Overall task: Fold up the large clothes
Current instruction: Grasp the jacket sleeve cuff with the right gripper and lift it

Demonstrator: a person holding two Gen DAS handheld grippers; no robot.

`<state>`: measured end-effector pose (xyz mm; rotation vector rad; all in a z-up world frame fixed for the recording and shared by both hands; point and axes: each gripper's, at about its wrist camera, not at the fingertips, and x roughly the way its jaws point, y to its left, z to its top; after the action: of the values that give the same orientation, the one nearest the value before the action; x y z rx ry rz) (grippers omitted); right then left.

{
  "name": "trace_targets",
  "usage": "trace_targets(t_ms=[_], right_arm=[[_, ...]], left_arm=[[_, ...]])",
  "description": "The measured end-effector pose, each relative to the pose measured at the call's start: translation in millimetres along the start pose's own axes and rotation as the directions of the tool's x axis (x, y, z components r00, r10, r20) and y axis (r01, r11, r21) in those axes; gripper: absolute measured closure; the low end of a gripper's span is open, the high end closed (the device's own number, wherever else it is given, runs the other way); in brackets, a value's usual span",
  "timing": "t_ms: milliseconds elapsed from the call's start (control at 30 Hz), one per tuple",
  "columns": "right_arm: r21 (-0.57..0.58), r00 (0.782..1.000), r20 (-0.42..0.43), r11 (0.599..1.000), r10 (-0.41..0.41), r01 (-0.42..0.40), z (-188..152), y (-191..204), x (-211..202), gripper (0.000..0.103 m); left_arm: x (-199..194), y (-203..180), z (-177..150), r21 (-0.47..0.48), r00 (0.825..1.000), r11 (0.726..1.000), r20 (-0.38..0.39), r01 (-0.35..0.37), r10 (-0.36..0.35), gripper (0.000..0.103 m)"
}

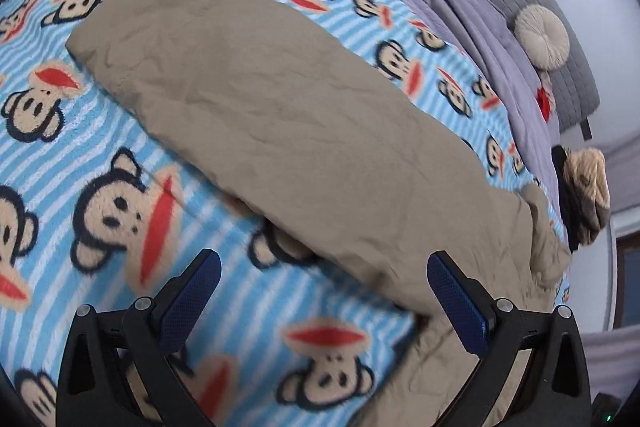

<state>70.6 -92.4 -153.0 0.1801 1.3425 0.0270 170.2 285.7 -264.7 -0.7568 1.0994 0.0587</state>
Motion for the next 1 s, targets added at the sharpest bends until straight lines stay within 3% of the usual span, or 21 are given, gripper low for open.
trace_targets(t_ms=[133,233,333,367,400,433,467,500,600,633,733,833,1000], right_arm=[[-0.031,1.0,0.024,0.999,0.016,-0.015,18.8,20.0,16.7,0.0],[-0.05,0.999,0.036,0.998,0.025,-0.024,39.2,35.7,27.9,0.0],[-0.058,0.997,0.058,0.997,0.052,-0.049,62.0,51.2,37.1,0.0],[-0.06,0.996,0.065,0.997,0.059,-0.055,70.0,56.5,40.3,0.0],[-0.062,0.995,0.074,0.996,0.071,-0.066,78.9,63.3,43.0,0.0],[-0.065,0.993,0.081,0.995,0.081,-0.076,86.4,68.5,45.8,0.0],[-0.066,0.992,0.09,0.994,0.091,-0.085,93.0,74.5,48.0,0.0],[-0.068,0.989,0.1,0.993,0.105,-0.098,100.2,80.9,50.6,0.0],[-0.071,0.981,0.125,0.987,0.15,-0.142,115.6,95.2,60.4,0.002],[-0.069,0.977,0.133,0.985,0.165,-0.157,119.3,98.8,63.6,0.007],[-0.061,0.96,0.101,0.964,0.263,-0.258,128.3,108.1,85.1,0.087],[-0.002,0.942,0.038,0.943,0.334,-0.334,129.2,112.6,117.6,0.091],[-0.001,0.936,-0.036,0.937,0.35,-0.35,124.7,119.5,157.3,0.092]], left_arm=[[14.6,26.6,33.0,-0.05,0.999,0.999,0.03,-0.012,0.013,0.0],[23.8,26.2,54.6,-0.059,0.997,0.998,0.064,-0.026,0.03,0.0],[27.3,19.6,69.2,-0.049,0.988,0.995,0.126,-0.084,0.09,0.004],[28.2,18.3,72.1,-0.053,0.982,0.992,0.143,-0.117,0.124,0.019],[29.8,17.2,75.6,-0.048,0.977,0.988,0.148,-0.145,0.151,0.044],[31.0,16.8,79.3,-0.037,0.977,0.988,0.148,-0.147,0.151,0.058],[31.3,17.6,83.0,-0.026,0.982,0.992,0.143,-0.124,0.127,0.088],[30.5,18.9,85.9,-0.019,0.988,0.997,0.133,-0.076,0.078,0.096],[14.1,9.0,86.7,0.037,0.985,0.998,0.164,-0.053,0.046,0.097],[6.0,2.8,85.9,0.062,0.983,0.997,0.179,-0.044,0.032,0.097],[-21.2,-20.0,82.7,0.141,0.975,0.99,0.219,-0.006,-0.025,0.097],[-44.7,-53.2,77.6,0.236,0.966,0.971,0.244,0.029,-0.088,0.097],[-64.1,-128.5,51.5,0.399,0.953,0.911,0.218,0.109,-0.209,0.097]])
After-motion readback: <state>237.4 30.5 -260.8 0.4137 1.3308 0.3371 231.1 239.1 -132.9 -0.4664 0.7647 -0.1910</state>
